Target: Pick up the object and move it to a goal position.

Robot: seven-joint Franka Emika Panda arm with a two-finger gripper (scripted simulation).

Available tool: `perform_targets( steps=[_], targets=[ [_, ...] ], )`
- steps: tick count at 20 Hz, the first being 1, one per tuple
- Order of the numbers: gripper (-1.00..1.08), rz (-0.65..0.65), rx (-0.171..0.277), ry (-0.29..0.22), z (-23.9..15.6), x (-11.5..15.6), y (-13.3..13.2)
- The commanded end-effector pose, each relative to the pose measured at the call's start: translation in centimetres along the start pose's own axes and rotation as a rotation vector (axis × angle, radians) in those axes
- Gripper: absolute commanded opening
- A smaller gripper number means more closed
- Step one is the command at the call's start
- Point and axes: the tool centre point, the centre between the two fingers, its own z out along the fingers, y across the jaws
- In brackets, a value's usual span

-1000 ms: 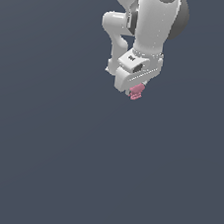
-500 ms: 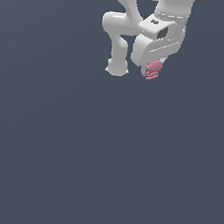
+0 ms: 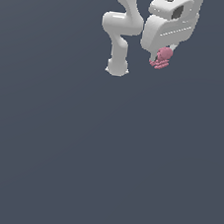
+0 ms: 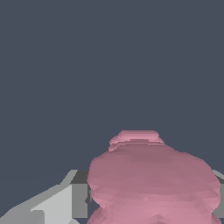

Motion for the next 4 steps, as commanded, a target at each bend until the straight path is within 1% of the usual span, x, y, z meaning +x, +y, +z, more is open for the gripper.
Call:
perform_targets(
  steps=[1,4],
  targets=[
    [-1.00,0.001,0.001,-0.001,-0.33,0.08,-0.14],
    [-1.00,0.001,0.001,-0.001,-0.28,0.14,-0.09]
  ],
)
